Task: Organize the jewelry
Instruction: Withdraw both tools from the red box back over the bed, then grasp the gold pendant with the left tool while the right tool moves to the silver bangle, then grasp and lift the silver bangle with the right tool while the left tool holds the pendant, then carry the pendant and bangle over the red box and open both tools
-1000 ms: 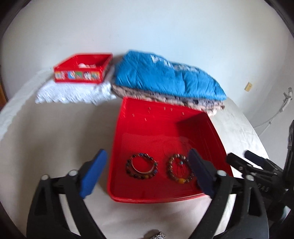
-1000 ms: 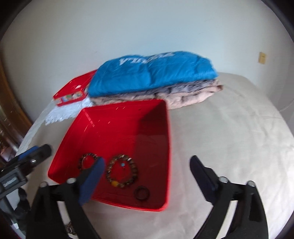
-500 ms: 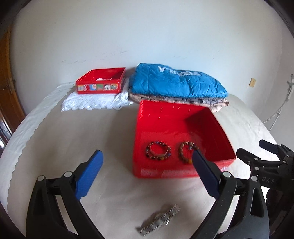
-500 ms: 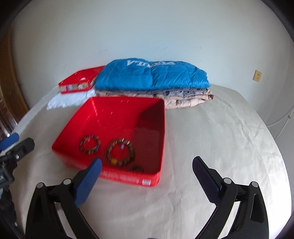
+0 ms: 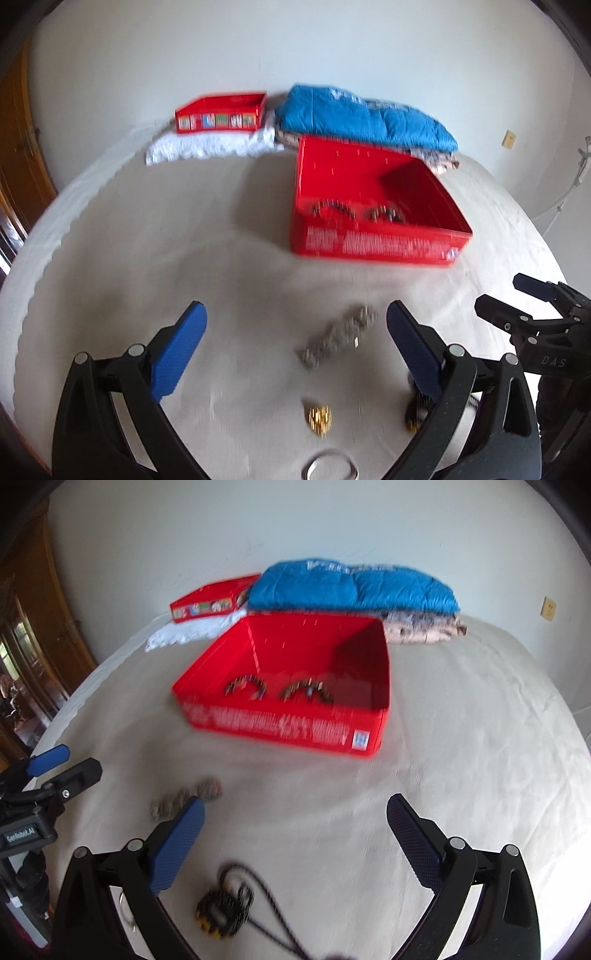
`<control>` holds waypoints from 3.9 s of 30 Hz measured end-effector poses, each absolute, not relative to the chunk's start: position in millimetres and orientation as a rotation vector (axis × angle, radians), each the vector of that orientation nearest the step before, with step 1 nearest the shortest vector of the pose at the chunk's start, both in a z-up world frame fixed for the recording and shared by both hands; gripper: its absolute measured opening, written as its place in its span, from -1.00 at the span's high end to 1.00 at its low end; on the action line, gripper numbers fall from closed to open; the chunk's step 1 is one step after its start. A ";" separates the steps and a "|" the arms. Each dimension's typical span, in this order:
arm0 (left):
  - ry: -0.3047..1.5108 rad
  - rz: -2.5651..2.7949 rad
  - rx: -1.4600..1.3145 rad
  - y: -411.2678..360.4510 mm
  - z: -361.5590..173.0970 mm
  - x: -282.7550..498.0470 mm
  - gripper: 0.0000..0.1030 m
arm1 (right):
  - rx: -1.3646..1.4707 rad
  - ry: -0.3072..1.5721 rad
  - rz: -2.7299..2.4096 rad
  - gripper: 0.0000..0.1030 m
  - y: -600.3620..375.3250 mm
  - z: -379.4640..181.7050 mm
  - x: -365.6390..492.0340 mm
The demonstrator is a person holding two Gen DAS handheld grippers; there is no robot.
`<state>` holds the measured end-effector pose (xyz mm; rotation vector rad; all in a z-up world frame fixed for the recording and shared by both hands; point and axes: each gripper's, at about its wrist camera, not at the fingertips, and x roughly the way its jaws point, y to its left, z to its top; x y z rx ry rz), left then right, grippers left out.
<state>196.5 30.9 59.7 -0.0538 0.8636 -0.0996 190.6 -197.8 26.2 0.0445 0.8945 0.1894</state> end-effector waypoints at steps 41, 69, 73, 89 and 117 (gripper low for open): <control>1.191 -0.264 -0.019 14.7 -16.2 173.5 0.66 | 0.087 1.080 0.350 -0.27 -195.2 -7.9 127.4; 1.166 -0.156 -0.111 116.5 -19.2 107.9 0.65 | -0.147 1.199 0.585 -0.29 -45.2 -42.0 120.5; 1.162 -0.159 -0.114 118.2 -18.8 105.7 0.65 | -0.198 1.176 0.559 -0.29 -38.3 -43.5 120.3; 1.148 -0.162 -0.093 106.4 -12.9 106.3 0.65 | -0.146 1.143 0.571 0.11 -57.6 -36.7 115.8; 0.930 -0.238 -0.027 -9.3 70.8 248.7 0.65 | 0.119 0.877 0.287 0.11 -195.5 60.7 239.4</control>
